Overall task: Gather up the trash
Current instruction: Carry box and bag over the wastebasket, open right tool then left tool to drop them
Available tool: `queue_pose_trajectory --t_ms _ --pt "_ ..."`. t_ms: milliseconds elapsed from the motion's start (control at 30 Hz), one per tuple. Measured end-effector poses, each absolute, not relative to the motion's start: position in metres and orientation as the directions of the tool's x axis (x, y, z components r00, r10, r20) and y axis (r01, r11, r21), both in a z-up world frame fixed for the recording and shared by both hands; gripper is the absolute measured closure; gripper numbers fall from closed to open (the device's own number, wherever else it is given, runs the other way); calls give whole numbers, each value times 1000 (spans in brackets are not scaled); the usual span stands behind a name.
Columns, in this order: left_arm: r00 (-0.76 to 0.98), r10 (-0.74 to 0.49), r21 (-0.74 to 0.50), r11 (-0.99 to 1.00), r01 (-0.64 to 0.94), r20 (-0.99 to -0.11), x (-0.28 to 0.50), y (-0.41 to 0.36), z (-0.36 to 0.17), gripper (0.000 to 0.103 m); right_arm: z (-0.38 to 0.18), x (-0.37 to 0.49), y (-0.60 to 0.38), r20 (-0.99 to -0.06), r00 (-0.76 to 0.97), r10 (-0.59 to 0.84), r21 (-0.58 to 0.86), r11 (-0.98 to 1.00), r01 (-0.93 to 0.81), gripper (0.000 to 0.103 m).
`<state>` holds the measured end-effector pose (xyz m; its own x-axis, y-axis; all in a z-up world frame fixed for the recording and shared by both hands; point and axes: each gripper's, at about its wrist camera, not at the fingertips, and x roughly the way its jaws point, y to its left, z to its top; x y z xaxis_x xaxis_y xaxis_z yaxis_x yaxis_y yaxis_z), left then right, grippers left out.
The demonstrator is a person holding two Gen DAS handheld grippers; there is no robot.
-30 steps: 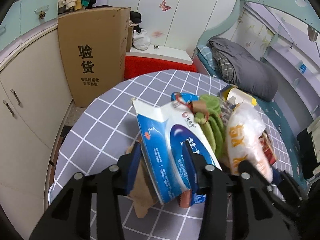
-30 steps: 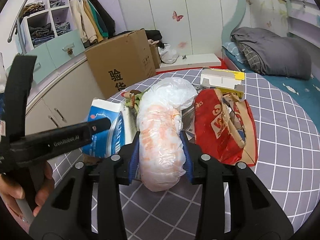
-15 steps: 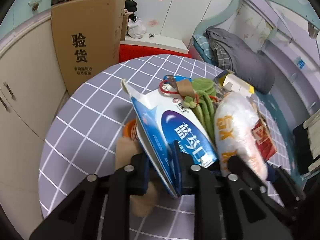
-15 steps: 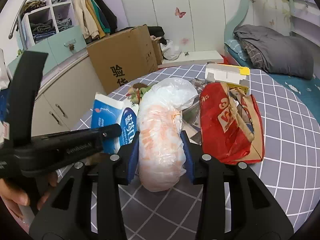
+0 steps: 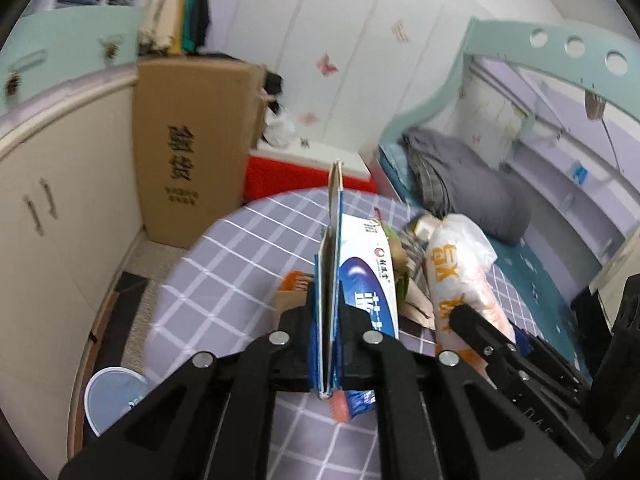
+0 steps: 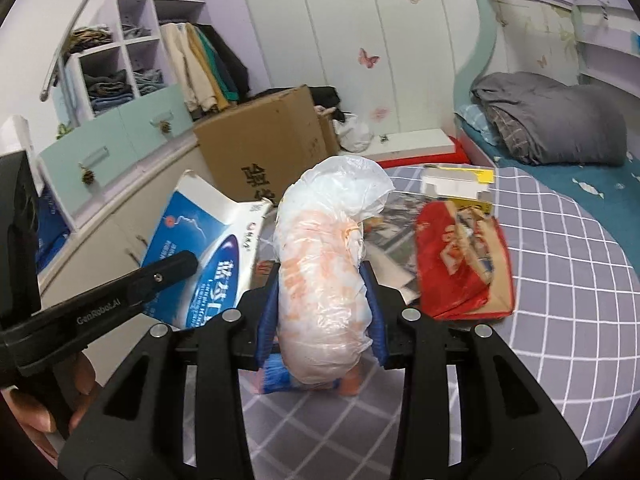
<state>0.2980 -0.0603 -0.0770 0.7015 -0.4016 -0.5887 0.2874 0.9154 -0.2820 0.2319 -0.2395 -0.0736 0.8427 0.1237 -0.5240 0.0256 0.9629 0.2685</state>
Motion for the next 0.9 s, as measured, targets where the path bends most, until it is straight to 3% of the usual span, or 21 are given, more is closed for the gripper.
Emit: queue_pose_trajectory --t_ms 267,467,900 --pt "739 -414 -356 901 249 -531 260 7 -62 97 -52 214 -174 -507 834 217 246 964 -101 66" --pt "795 -306 -339 931 135 -524 226 81 -68 96 -53 209 -106 -533 785 317 235 946 -223 66" --pt "734 24 -229 942 -244 -679 220 237 -149 96 -112 232 52 -645 594 481 250 867 -430 64"
